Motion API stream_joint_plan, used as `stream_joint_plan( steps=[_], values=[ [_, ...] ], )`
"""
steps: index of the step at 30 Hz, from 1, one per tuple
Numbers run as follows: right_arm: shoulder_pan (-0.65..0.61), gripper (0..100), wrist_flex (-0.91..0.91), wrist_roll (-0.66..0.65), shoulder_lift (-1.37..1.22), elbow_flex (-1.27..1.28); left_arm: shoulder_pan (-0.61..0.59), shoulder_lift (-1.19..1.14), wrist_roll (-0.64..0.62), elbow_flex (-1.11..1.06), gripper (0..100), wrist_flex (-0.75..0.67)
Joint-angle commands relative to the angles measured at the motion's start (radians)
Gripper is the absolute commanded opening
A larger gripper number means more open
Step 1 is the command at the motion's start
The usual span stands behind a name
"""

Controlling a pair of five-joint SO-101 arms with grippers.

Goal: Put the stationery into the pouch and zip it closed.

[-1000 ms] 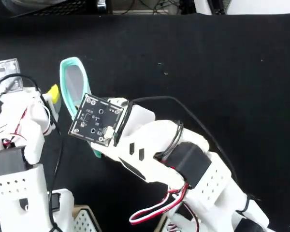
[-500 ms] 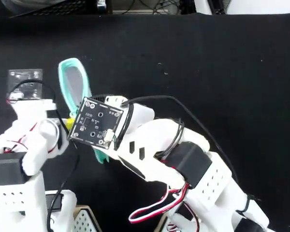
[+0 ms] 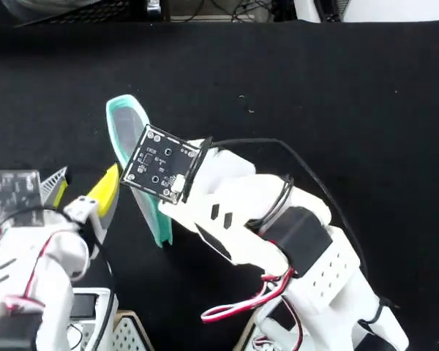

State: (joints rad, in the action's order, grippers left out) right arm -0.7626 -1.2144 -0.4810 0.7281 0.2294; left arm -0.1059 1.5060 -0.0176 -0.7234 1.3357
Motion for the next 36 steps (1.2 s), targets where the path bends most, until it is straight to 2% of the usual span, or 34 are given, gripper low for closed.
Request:
stream_joint_plan(
  steps=[1, 5, 10, 17, 21, 26, 29, 36],
  values=[
    [0.041, 1.2, -0.006, 0.011, 0.008, -0.050, 0.018, 0.129, -0.005, -0.021, 27, 0.017],
    [0.044, 1.2, -0.006, 0.011, 0.008, -0.082, 0.154, 0.245, -0.005, -0.027, 27, 0.098],
    [0.044, 1.2, -0.006, 0.011, 0.001, -0.145, 0.378, 0.264, -0.008, -0.033, 27, 0.103],
    [0.044, 1.2, -0.011, 0.012, 0.001, -0.147, 0.460, 0.181, -0.018, -0.117, 27, -0.028],
    [0.044, 1.2, -0.012, 0.012, 0.004, -0.147, 0.417, 0.115, -0.025, -0.160, 27, -0.150],
    [0.044, 1.2, -0.051, 0.012, 0.007, -0.153, 0.265, 0.078, -0.028, -0.223, 27, -0.232],
    [0.049, 1.2, -0.063, 0.011, 0.007, -0.151, 0.217, 0.100, -0.026, -0.220, 27, -0.209],
    [0.051, 1.2, -0.057, 0.011, 0.007, -0.153, 0.154, 0.267, -0.023, -0.206, 27, -0.037]
  ],
)
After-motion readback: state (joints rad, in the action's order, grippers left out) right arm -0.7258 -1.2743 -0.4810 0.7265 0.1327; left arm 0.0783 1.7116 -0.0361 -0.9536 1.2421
